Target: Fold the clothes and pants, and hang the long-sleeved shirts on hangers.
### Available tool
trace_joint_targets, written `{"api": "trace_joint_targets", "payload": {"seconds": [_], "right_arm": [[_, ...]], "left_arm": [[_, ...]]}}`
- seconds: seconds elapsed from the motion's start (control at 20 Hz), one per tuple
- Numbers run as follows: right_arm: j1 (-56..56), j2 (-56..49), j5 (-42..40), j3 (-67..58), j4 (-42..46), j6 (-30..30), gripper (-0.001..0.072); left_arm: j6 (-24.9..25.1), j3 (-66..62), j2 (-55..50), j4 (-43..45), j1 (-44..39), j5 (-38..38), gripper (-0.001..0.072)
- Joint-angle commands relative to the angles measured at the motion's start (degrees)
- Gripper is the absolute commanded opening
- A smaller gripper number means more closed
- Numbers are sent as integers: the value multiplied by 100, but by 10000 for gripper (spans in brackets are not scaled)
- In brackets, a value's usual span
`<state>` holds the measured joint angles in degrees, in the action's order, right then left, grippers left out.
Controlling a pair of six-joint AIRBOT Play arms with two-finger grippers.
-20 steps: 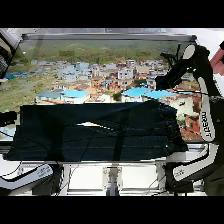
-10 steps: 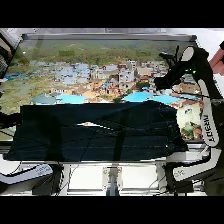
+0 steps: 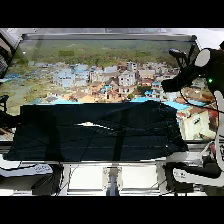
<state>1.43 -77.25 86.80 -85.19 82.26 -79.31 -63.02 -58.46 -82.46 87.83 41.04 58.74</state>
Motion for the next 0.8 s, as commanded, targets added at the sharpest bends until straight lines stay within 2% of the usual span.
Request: {"api": "trace_joint_targets", "payload": {"seconds": [0.0,0.05,0.1,0.15,0.3,0.35,0.6,0.75], "right_arm": [[4,417,-107,699,155,-105,19],[4,437,-114,841,153,-122,19],[4,437,-122,975,153,-125,19],[4,437,-149,1075,151,-125,19],[4,437,-199,1163,125,-125,19],[4,437,-199,1163,101,-122,19],[4,437,-267,1163,94,-96,19],[4,437,-439,1163,92,-81,20]], "left_arm": [[52,2,-136,-238,2,-136,363],[52,2,-144,-372,2,-138,311],[50,2,-142,-472,0,-133,112],[46,2,-129,-638,0,-107,22],[-15,-17,144,-1019,0,-7,22],[-177,-46,326,-1119,2,33,22],[-1648,-699,1211,-1141,66,844,22],[-2710,-894,1687,-1165,238,894,23]]}}
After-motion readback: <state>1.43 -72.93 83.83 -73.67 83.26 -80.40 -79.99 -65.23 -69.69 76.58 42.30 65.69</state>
